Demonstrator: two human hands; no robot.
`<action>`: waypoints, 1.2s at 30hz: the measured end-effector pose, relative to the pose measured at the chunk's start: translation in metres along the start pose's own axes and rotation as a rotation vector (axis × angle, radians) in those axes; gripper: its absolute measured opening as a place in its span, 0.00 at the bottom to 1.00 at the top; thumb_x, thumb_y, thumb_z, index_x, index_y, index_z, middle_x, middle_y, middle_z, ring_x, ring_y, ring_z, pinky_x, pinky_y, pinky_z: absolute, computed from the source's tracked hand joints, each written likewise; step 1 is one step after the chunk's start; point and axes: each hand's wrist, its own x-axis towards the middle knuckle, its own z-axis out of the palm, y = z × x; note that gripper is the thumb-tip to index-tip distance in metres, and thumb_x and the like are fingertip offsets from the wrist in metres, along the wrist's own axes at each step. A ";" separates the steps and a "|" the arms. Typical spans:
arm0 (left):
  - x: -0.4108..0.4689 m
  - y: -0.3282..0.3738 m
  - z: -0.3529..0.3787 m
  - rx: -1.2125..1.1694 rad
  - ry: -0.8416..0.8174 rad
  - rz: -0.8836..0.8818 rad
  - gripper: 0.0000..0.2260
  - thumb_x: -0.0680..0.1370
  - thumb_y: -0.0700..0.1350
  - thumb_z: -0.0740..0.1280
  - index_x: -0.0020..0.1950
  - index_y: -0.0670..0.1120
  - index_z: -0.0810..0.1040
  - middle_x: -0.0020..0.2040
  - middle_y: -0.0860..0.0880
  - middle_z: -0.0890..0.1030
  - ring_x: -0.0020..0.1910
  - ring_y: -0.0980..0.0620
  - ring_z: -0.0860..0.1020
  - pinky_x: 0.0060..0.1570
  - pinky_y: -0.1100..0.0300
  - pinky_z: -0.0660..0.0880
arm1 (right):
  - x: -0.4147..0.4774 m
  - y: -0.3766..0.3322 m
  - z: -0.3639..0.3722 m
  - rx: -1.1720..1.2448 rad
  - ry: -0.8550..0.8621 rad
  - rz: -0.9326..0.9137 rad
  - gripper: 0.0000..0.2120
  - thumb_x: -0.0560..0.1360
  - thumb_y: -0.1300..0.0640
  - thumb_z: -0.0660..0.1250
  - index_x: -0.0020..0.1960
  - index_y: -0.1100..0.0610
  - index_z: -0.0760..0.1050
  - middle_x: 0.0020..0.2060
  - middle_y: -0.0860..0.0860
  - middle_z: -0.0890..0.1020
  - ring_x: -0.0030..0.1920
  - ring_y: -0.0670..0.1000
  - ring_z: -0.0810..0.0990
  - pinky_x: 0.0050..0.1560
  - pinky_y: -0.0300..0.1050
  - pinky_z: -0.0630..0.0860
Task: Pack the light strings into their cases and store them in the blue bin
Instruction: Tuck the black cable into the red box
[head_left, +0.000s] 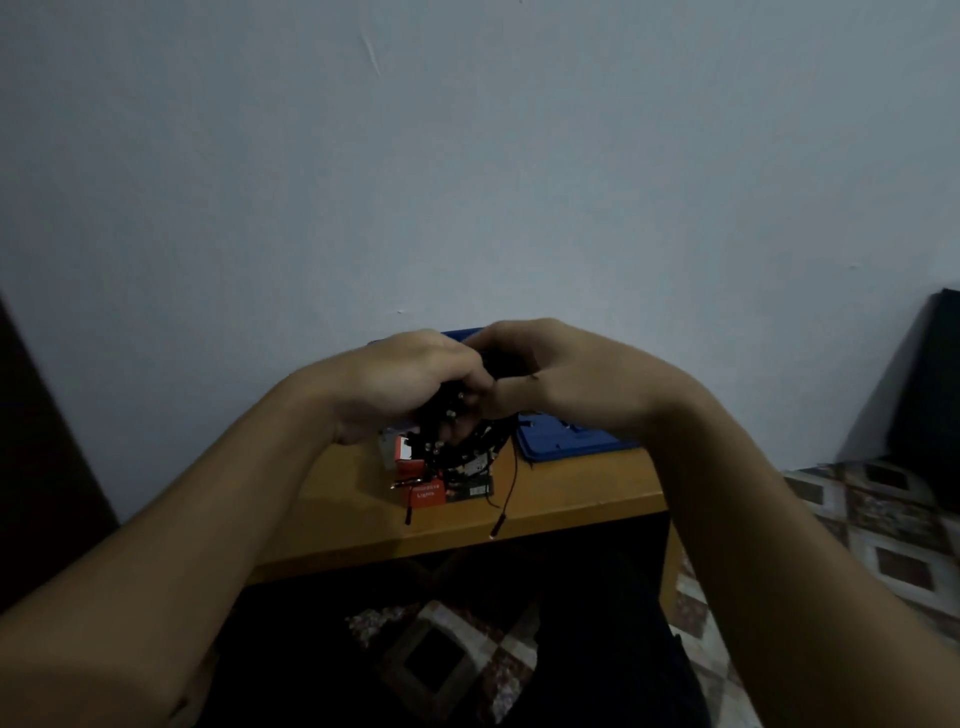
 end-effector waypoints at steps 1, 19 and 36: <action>0.001 -0.001 -0.003 0.004 -0.009 -0.010 0.09 0.79 0.41 0.62 0.41 0.40 0.79 0.35 0.42 0.79 0.34 0.47 0.75 0.36 0.56 0.71 | 0.005 0.001 0.001 -0.010 -0.012 0.008 0.15 0.76 0.61 0.70 0.62 0.57 0.77 0.51 0.52 0.85 0.50 0.48 0.84 0.52 0.46 0.81; 0.054 -0.051 -0.048 0.291 0.116 -0.057 0.08 0.81 0.47 0.65 0.51 0.45 0.83 0.48 0.46 0.84 0.47 0.47 0.80 0.47 0.55 0.72 | 0.089 0.026 0.014 -0.334 0.038 0.148 0.03 0.78 0.56 0.68 0.50 0.54 0.74 0.39 0.48 0.78 0.37 0.45 0.76 0.33 0.38 0.69; 0.113 -0.100 -0.068 0.132 0.264 -0.110 0.05 0.80 0.45 0.69 0.48 0.47 0.83 0.41 0.44 0.80 0.36 0.51 0.77 0.36 0.59 0.77 | 0.157 0.080 0.014 -0.466 0.112 0.039 0.12 0.77 0.54 0.71 0.59 0.54 0.77 0.48 0.51 0.80 0.41 0.48 0.78 0.33 0.38 0.72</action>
